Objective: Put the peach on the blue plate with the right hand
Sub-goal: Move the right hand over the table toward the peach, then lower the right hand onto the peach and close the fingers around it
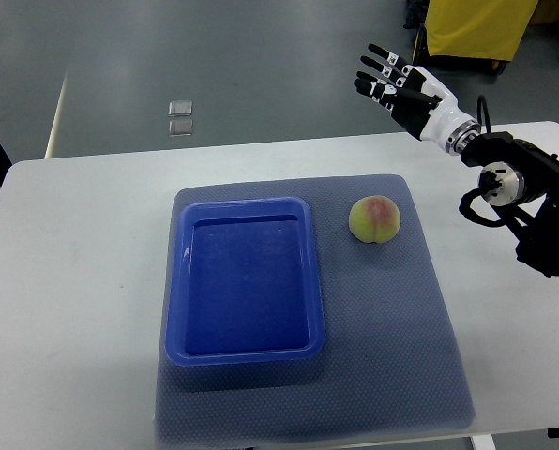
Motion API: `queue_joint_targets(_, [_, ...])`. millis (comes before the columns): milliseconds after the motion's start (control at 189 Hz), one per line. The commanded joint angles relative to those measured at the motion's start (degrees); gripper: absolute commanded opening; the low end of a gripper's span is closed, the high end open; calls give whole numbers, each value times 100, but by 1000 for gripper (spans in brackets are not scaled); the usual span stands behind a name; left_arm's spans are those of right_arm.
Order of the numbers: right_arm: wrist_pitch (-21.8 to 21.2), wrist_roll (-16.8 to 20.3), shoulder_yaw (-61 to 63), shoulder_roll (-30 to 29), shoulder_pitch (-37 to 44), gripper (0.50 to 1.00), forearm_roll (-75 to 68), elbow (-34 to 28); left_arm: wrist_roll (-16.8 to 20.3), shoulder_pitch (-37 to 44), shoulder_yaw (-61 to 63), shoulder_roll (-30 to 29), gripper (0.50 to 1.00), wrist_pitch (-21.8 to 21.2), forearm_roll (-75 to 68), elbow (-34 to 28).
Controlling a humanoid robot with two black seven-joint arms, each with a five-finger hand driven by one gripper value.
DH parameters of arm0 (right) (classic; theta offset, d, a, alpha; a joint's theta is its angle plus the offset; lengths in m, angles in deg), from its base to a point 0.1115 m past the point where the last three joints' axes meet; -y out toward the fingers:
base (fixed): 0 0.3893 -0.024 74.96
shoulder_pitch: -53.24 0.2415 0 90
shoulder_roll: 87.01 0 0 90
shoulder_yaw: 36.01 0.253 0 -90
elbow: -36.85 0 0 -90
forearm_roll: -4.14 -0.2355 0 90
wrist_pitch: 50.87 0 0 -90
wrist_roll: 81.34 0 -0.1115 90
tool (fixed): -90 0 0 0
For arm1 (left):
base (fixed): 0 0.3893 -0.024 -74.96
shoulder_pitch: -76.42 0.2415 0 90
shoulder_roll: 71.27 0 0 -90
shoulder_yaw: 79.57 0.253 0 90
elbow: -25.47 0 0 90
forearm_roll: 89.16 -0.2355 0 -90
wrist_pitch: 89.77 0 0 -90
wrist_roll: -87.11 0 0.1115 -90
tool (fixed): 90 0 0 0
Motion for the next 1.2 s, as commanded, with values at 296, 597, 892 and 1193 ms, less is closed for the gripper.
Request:
queue_joint_targets(296, [-959, 202, -2626, 896, 1720, 930, 2956, -443, 1, -6, 7, 0, 1000, 10, 0, 100])
queue_joint_targets(597, [-1453, 1486, -4050, 1143, 2678, 930, 3826, -1515, 1, -15, 16, 0, 1000, 19, -9, 108])
queue_joint_targets(892, [-1328, 1521, -4067, 1116, 2414, 930, 3800, -1515, 1, -15, 16, 0, 1000, 19, 0, 144])
queue_joint_targets(1193, [-844, 1503, -4050, 853, 1992, 928, 3826, -1471, -8, -15, 7, 0, 1000, 10, -9, 161])
